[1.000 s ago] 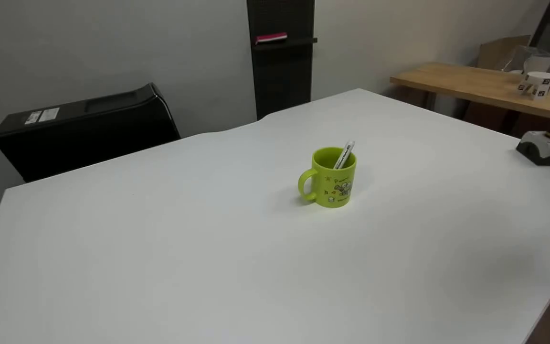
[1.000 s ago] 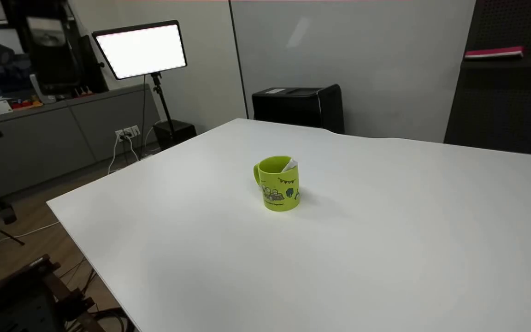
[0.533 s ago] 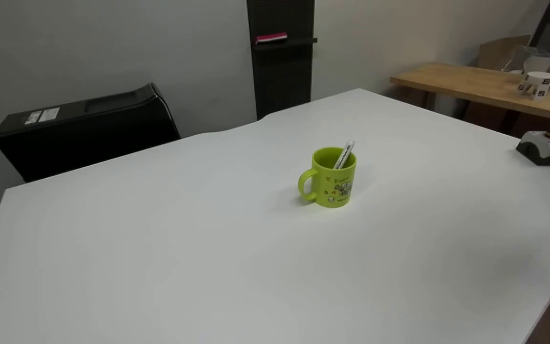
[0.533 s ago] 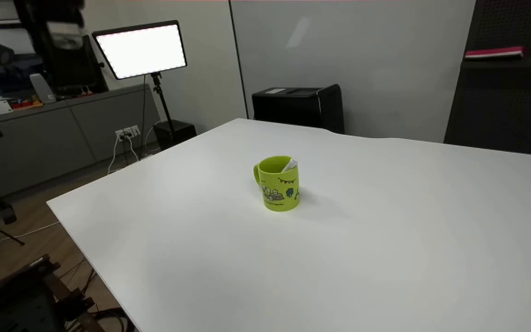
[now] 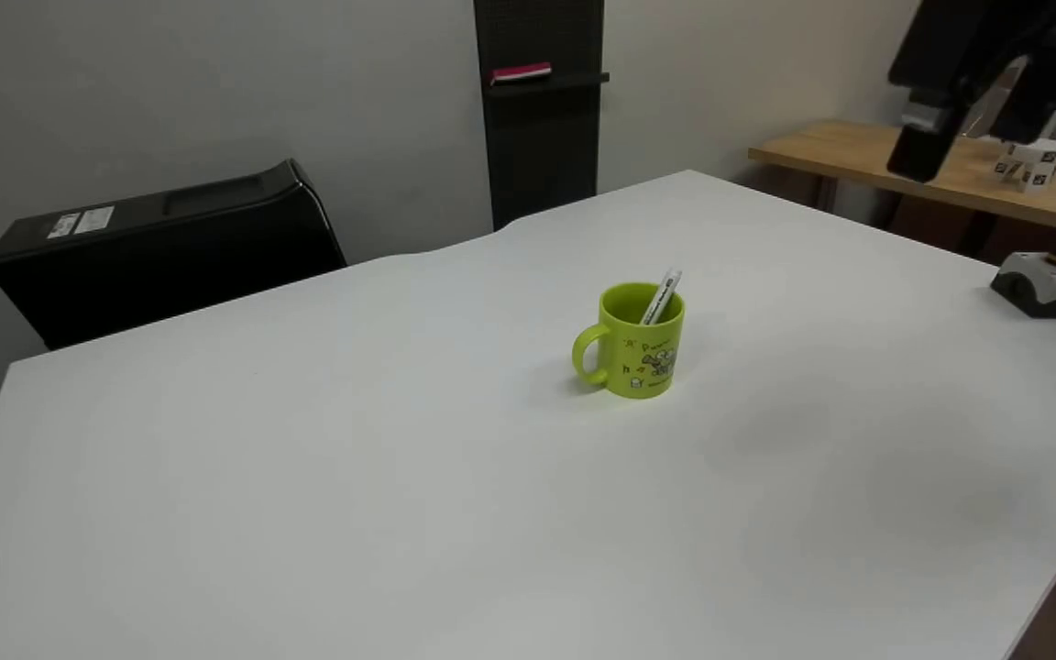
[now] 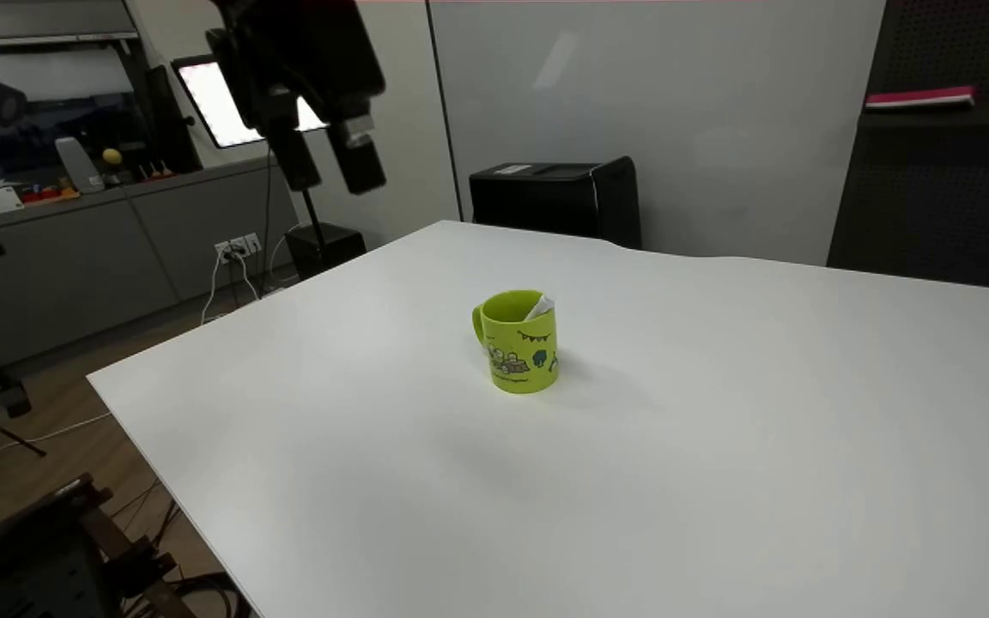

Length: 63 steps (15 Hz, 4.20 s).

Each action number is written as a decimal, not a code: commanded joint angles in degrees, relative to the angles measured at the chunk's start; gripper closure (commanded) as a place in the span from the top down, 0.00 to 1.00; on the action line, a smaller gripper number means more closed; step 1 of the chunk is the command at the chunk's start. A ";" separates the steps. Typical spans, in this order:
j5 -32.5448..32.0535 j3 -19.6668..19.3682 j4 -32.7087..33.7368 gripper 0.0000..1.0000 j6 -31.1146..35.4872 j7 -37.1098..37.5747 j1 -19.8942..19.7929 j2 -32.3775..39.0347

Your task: Remove the marker from the mug.

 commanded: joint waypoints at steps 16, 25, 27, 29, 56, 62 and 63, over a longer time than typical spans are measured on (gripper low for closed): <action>3.17 -6.22 29.99 1.00 10.90 14.12 -1.03 38.08; 3.26 -7.65 32.69 1.00 8.79 17.87 3.92 44.41; 2.90 -8.31 32.13 1.00 8.22 18.11 4.36 44.24; 2.88 -8.91 31.48 1.00 7.89 18.05 4.34 43.69; 18.45 -8.68 28.91 1.00 15.30 6.71 -0.83 46.59; 17.75 -8.40 30.32 1.00 15.12 7.23 -0.05 49.26; 17.69 -8.40 30.63 1.00 15.04 7.26 -0.01 49.63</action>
